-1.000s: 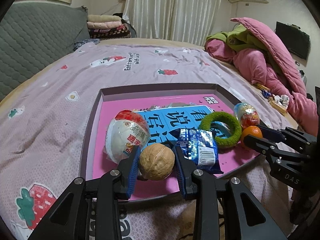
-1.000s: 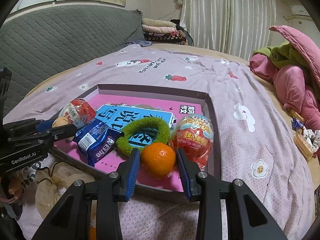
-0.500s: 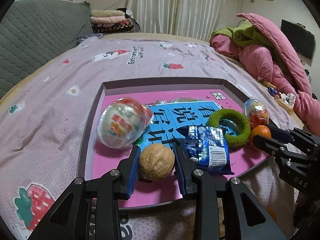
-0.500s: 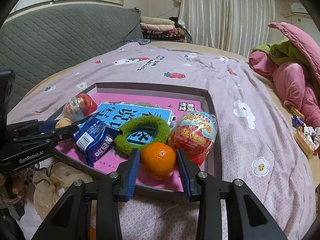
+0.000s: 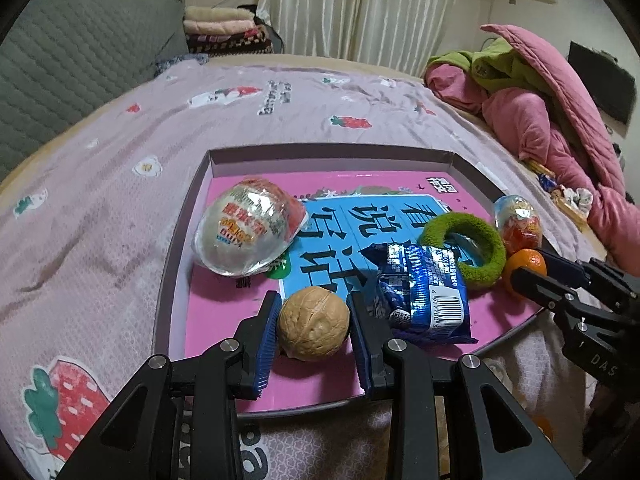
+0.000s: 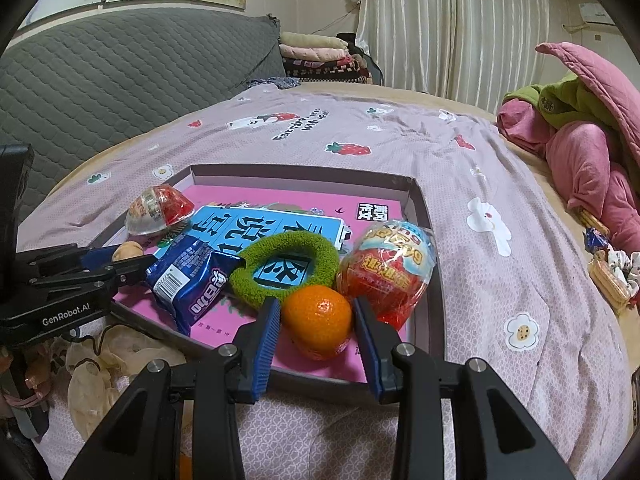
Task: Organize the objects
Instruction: 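Lower the walnut and orange into the tray beside the other items, then open both tools and withdraw them from the tray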
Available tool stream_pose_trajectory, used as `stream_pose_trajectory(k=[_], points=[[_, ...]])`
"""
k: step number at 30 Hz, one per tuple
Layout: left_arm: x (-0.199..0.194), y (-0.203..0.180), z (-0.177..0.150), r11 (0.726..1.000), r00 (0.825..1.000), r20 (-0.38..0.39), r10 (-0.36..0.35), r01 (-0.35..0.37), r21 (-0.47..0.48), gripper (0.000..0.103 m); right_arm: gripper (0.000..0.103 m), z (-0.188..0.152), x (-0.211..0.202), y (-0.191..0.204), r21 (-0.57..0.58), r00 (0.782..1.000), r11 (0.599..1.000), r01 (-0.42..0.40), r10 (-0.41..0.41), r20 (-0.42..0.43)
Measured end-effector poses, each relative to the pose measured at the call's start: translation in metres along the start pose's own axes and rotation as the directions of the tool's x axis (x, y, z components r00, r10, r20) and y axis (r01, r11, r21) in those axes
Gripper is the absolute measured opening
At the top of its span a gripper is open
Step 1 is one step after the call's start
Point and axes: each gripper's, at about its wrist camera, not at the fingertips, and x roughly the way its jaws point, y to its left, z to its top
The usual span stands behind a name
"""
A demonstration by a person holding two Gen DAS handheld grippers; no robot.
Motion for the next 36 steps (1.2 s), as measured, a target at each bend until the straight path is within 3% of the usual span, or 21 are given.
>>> stream_pose_trajectory(k=[24, 36], points=[[-0.0010, 0.0004, 0.0012, 1.000, 1.000, -0.015, 0.000, 0.000, 0.003, 0.035, 0.038, 0.0005, 0.0018, -0.0035, 0.021, 1.000, 1.000, 0.005, -0.004, -0.008], [-0.0062, 0.0002, 0.0010, 1.000, 1.000, -0.007, 0.000, 0.000, 0.006, 0.042, 0.045, 0.0004, -0.0011, -0.0044, 0.024, 1.000, 0.999, 0.023, -0.023, -0.002]])
